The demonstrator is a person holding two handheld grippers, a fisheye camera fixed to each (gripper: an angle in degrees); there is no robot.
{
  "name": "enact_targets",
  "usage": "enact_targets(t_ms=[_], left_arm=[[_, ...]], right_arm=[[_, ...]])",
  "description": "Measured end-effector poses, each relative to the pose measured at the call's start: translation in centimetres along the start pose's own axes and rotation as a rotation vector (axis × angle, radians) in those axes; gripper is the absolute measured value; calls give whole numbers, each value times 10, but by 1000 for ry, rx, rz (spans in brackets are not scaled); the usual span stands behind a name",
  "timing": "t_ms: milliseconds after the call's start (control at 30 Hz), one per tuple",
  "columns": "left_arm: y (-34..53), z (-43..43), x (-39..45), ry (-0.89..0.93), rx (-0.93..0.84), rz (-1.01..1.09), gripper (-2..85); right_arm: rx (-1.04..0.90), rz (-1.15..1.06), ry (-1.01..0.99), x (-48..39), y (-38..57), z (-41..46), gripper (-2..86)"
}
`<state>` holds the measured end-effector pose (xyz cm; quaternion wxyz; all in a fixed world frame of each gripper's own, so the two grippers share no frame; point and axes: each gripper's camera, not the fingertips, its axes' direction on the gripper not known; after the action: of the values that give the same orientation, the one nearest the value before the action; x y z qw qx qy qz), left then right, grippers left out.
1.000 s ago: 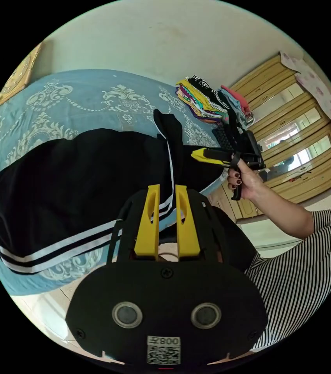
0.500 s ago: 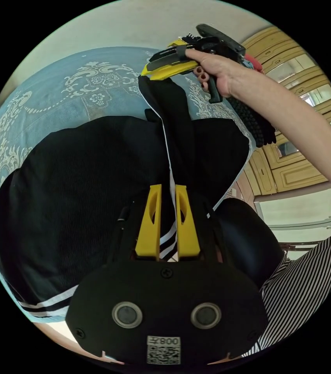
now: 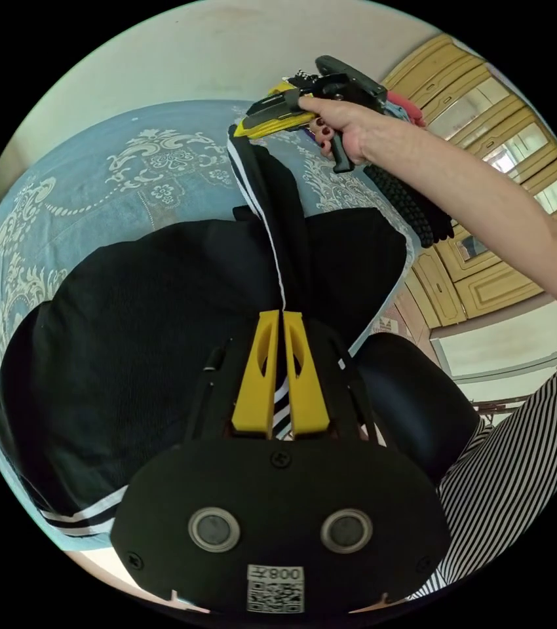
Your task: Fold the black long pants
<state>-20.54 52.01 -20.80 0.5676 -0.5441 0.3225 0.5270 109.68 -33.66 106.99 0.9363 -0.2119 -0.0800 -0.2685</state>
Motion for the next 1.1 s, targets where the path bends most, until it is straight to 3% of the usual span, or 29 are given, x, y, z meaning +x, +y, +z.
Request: enact_targets(t_ms=[233, 333, 533, 800, 933, 1100], left_arm=[[-47, 0, 60, -70, 69, 123, 5], [-68, 21, 88, -64, 7, 226, 3], [-108, 76, 127, -79, -177, 301, 2], [-191, 90, 167, 20, -124, 319, 13], [-270, 118, 193, 114, -105, 361, 27], [-363, 170, 226, 96, -133, 414, 44]], right_arm=[[310, 14, -379, 86, 112, -153, 5], [401, 111, -421, 141, 182, -187, 5], [481, 473, -534, 248, 324, -185, 5], [556, 566, -604, 285, 415, -196, 4], [662, 600, -611, 282, 449, -203, 4], [753, 598, -586, 263, 483, -204, 5]])
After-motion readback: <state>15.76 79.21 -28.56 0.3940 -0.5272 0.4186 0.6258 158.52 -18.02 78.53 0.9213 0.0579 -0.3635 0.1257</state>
